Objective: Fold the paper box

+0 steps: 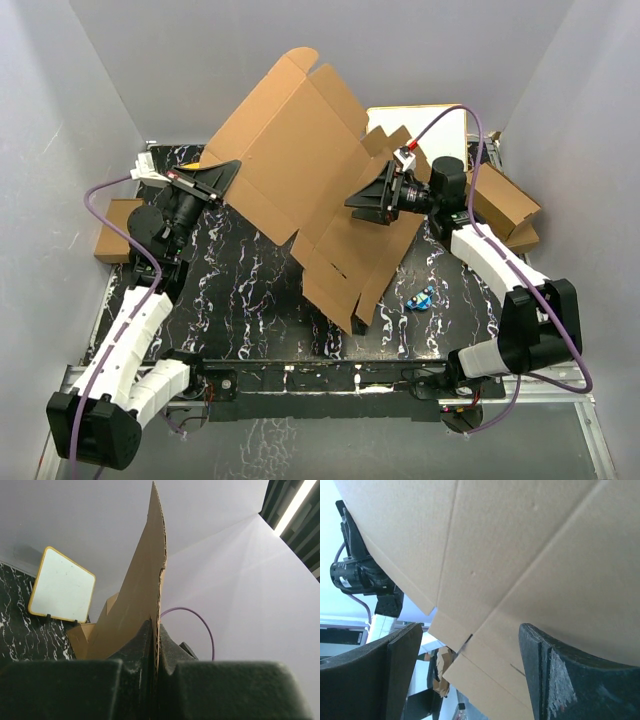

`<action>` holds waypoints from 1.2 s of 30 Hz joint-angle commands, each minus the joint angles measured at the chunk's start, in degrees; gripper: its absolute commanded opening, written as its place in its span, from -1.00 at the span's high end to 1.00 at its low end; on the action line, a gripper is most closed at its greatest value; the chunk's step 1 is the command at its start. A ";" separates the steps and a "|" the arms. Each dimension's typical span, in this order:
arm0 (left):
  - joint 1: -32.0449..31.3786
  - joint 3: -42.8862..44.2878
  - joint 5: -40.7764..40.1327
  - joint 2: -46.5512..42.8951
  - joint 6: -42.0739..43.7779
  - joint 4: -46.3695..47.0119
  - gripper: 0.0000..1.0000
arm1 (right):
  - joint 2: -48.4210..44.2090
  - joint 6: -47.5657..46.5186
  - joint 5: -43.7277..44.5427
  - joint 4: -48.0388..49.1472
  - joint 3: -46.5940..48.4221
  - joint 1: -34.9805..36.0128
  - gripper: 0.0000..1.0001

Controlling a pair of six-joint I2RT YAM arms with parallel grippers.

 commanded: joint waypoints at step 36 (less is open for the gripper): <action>-3.02 9.89 9.94 7.07 15.52 1.38 1.00 | 0.32 -77.81 -14.15 -25.57 15.61 -25.85 -1.00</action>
